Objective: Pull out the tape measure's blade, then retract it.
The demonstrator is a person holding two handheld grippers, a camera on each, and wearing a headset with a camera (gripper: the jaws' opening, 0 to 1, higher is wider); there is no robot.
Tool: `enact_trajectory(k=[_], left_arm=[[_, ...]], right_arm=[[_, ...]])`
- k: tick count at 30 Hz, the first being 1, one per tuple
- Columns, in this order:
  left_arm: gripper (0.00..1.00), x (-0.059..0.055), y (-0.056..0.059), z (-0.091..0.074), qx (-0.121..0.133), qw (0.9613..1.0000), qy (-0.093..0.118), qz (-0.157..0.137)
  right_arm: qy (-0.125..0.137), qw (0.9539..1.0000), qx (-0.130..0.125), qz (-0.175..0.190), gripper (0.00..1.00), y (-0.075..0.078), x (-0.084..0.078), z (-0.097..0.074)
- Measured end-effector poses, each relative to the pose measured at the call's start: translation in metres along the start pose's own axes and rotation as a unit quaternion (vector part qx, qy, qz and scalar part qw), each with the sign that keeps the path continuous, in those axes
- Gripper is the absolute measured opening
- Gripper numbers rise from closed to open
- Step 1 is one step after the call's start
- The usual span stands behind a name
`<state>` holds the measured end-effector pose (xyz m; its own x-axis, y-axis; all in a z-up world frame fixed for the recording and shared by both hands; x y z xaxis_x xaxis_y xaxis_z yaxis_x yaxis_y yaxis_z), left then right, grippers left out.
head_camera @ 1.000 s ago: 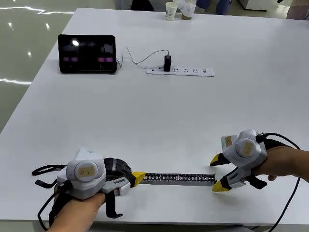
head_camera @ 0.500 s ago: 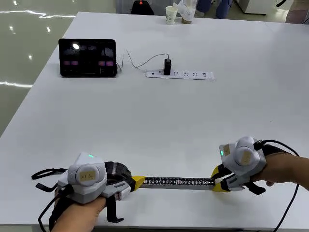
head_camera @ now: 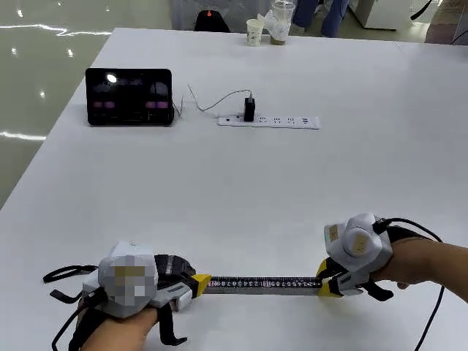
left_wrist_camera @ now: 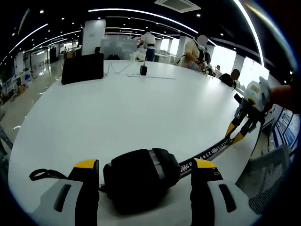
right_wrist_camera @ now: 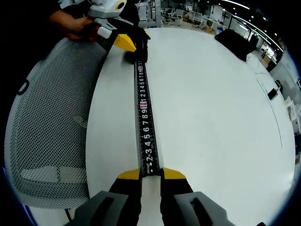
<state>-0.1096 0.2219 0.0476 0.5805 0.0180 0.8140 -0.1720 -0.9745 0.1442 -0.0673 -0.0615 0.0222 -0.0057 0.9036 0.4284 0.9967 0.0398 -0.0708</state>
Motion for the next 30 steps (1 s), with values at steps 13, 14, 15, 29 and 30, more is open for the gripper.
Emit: enact_trajectory(k=[13, 14, 15, 29, 30], left_arm=[[0.67, -0.0049, -0.0029, -0.0012, 0.018, 0.9992, -0.023, -0.028], [0.66, -0.0038, -0.0031, -0.0017, 0.018, 0.9991, -0.021, -0.031], [0.64, -0.0036, -0.0033, -0.0018, 0.019, 0.9991, -0.021, -0.033], [0.61, -0.0042, -0.0042, -0.0004, 0.014, 0.9992, -0.019, -0.033], [0.61, -0.0042, -0.0041, -0.0004, 0.014, 0.9992, -0.019, -0.032]], right_arm=[[-0.010, 0.9991, -0.005, 0.042, 0.11, -0.0001, 0.0009, 0.0004], [-0.011, 0.9991, -0.006, 0.042, 0.11, -0.0002, 0.0009, 0.0005], [-0.010, 0.9990, -0.006, 0.042, 0.11, -0.0002, 0.0010, 0.0005], [-0.009, 0.9988, -0.002, 0.048, 0.11, 0.0015, 0.0019, 0.0010], [-0.009, 0.9988, -0.001, 0.048, 0.11, 0.0014, 0.0020, 0.0011]])
Point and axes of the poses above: the centre of the closed fingertips' face, and the gripper's own axes: z roughly forward along the fingers, y roughly to its right, x roughly out of its top, the point moved 4 cm from there along -z, roughly backward along the fingers, and after that the axes turned 4 degrees about y, right-handed, at the moved point
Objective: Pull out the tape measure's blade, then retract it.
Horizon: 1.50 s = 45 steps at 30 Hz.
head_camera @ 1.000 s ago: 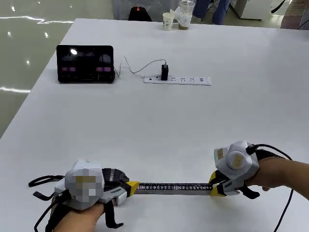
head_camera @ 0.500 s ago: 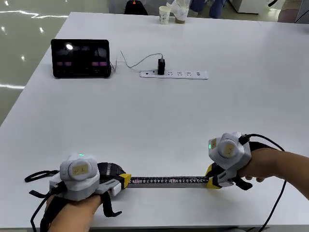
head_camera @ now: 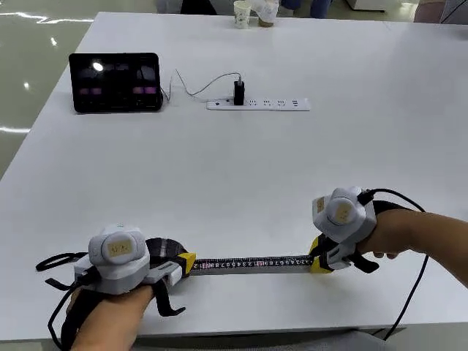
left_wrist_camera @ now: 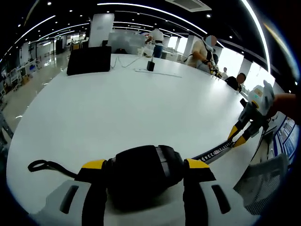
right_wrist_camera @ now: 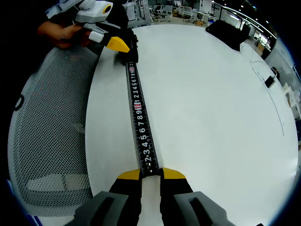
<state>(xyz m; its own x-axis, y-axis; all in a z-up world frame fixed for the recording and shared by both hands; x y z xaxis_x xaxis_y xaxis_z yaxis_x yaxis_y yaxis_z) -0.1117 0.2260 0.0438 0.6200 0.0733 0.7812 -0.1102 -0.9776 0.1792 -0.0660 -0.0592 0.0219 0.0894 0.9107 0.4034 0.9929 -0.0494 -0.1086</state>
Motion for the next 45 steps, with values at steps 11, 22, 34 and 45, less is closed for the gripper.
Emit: enact_trajectory(k=[11, 22, 34, 45], left_arm=[[0.59, -0.0001, -0.0007, 0.0007, 0.007, 0.9997, -0.008, 0.022], [0.60, -0.0008, -0.0006, 0.0012, 0.004, 0.9997, -0.005, 0.026], [0.60, -0.0011, -0.0006, 0.0020, 0.003, 0.9996, -0.003, 0.028], [0.60, -0.0014, -0.0006, 0.0013, 0.003, 0.9995, -0.003, 0.032]], right_arm=[[0.004, 1.0000, -0.003, 0.002, 0.11, -0.0009, 0.0015, 0.0009], [0.000, 1.0000, -0.009, 0.000, 0.11, -0.0020, 0.0040, 0.0016], [0.004, 0.9998, -0.018, -0.005, 0.11, -0.0029, 0.0061, 0.0029], [-0.009, 0.9988, -0.027, -0.038, 0.11, -0.0051, 0.0087, 0.0048]])
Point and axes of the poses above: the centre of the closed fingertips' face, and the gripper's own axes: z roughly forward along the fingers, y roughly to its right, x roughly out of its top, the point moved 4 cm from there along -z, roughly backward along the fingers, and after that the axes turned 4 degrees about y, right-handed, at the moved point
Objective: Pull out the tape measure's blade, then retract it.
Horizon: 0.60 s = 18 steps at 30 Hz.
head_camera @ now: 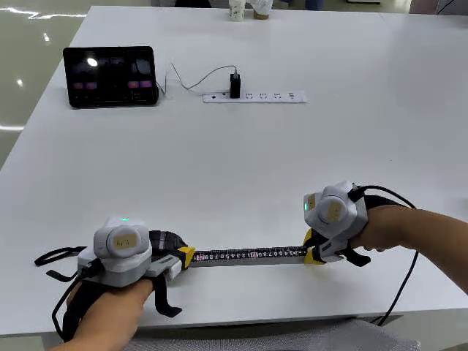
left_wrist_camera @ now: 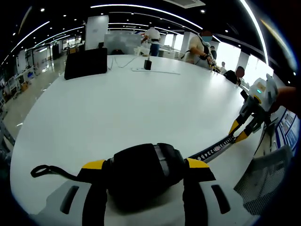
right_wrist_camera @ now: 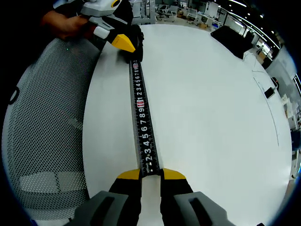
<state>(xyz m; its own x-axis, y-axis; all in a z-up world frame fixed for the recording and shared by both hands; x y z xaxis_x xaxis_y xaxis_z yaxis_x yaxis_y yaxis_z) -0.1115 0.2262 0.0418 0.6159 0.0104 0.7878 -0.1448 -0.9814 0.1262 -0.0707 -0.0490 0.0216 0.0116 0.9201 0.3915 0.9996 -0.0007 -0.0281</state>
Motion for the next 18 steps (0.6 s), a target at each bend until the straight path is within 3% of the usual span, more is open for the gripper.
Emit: enact_trajectory(k=[5, 13, 18], left_arm=[[0.60, -0.0001, 0.0000, -0.0001, 0.000, 1.0000, 0.000, 0.002], [0.60, -0.0001, 0.0002, 0.0004, 0.001, 1.0000, -0.003, 0.006], [0.60, -0.0002, 0.0001, 0.0006, 0.001, 1.0000, -0.002, 0.008]], right_arm=[[0.000, 0.9998, 0.005, -0.019, 0.11, -0.0004, 0.0002, 0.0007], [0.020, 0.9998, 0.002, -0.008, 0.11, -0.0002, 0.0007, 0.0016], [0.015, 0.9998, 0.002, -0.011, 0.11, -0.0006, 0.0033, 0.0027]])
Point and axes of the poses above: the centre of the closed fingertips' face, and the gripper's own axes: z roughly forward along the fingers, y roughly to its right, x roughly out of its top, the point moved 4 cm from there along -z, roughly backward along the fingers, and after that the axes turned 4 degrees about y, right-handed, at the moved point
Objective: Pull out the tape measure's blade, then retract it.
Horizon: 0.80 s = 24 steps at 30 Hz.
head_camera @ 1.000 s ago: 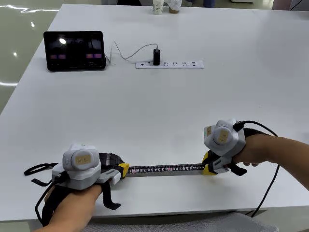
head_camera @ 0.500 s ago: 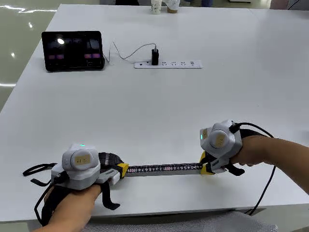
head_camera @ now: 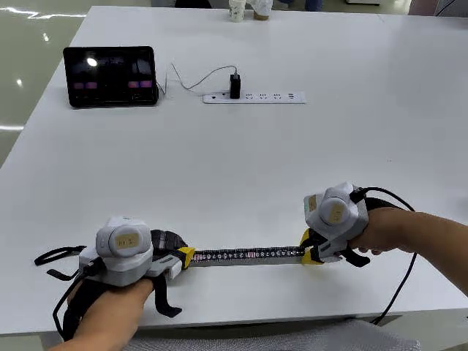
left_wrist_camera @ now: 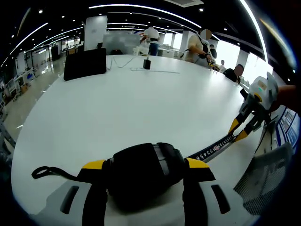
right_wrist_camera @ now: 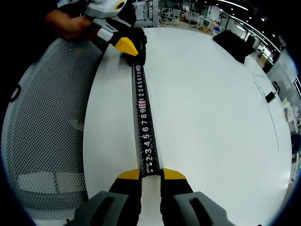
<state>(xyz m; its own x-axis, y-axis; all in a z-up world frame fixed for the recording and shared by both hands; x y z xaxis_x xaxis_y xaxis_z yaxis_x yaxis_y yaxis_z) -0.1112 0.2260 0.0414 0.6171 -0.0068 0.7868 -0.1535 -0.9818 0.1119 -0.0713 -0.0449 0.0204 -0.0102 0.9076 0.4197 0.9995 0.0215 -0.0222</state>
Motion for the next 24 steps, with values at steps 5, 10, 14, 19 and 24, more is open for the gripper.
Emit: enact_trajectory(k=[5, 10, 14, 19, 24], left_arm=[[0.60, -0.0001, 0.0002, -0.0001, 0.000, 1.0000, 0.001, 0.000], [0.60, -0.0001, 0.0003, -0.0003, -0.001, 1.0000, 0.002, 0.000], [0.60, 0.0000, 0.0003, -0.0001, -0.001, 1.0000, 0.002, 0.001], [0.60, -0.0002, 0.0005, -0.0002, -0.001, 1.0000, 0.002, 0.001], [0.60, -0.0003, 0.0006, -0.0002, -0.001, 1.0000, 0.000, 0.002]], right_arm=[[-0.003, 1.0000, 0.002, -0.007, 0.11, 0.0006, 0.0019, 0.0010], [0.001, 1.0000, 0.003, -0.009, 0.11, 0.0001, 0.0034, 0.0016], [0.001, 1.0000, 0.004, -0.008, 0.11, -0.0001, 0.0049, 0.0021], [0.001, 1.0000, 0.006, -0.007, 0.11, -0.0001, 0.0063, 0.0027], [0.001, 1.0000, 0.005, -0.008, 0.11, -0.0001, 0.0077, 0.0035]])
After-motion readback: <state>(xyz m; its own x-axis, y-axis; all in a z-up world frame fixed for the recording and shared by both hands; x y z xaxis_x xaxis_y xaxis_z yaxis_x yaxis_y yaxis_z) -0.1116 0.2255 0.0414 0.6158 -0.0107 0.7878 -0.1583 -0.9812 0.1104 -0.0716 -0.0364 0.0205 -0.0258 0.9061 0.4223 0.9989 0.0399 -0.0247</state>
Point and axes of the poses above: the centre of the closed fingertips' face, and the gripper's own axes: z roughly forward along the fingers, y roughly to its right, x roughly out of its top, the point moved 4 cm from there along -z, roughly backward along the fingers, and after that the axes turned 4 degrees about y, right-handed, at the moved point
